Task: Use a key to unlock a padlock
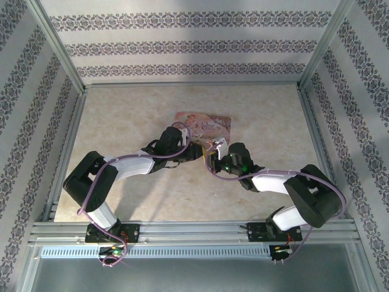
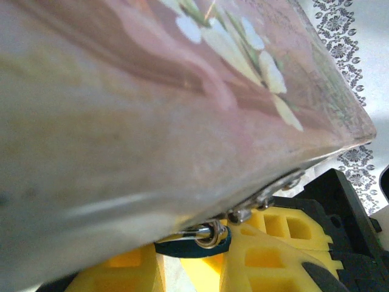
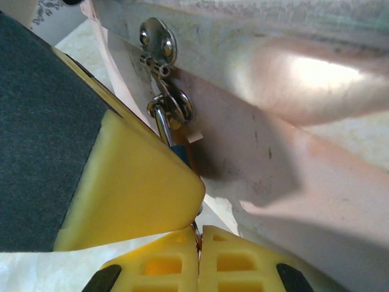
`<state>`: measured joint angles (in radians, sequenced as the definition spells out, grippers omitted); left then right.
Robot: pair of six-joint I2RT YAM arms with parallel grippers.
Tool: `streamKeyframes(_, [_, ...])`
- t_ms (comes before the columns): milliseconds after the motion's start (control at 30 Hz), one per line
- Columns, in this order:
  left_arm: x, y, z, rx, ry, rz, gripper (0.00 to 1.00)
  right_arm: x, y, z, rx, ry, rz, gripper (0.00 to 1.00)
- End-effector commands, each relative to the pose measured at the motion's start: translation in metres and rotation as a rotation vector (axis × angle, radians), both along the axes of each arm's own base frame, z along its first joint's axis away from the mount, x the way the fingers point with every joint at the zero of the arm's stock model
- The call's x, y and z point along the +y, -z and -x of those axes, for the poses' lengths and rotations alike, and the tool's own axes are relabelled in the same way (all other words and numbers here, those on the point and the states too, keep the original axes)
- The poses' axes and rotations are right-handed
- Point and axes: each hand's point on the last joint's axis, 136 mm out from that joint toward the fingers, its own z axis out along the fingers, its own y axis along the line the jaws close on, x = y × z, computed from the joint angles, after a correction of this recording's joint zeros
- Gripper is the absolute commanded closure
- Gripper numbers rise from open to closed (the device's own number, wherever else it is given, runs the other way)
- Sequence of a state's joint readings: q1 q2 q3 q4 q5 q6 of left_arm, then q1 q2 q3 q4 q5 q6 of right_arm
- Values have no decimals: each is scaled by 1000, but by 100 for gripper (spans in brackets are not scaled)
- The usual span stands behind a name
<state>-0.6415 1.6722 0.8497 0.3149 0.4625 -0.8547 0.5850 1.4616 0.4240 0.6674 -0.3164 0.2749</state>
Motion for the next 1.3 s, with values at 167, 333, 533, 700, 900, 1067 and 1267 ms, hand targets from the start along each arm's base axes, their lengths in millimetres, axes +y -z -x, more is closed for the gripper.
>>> streamKeyframes(167, [-27,9,13,43,92,84,82,15,-15,-6,-75,2,-95,100])
streamKeyframes(333, [-29,23,13,69,84,93,82,12,7,-1,-22,26,-87,100])
streamKeyframes(533, [-26,31,13,75,76,83,80,11,25,4,26,47,-84,100])
streamKeyframes(700, [-21,29,14,63,64,74,68,11,29,4,37,52,-87,100])
streamKeyframes(900, [-10,14,14,25,49,59,55,11,34,4,52,56,-89,100])
streamKeyframes(1067, [11,2,17,-5,12,37,46,13,33,5,66,54,-105,100])
streamKeyframes(1267, [47,-9,21,-37,-70,29,39,17,30,7,91,44,-129,100])
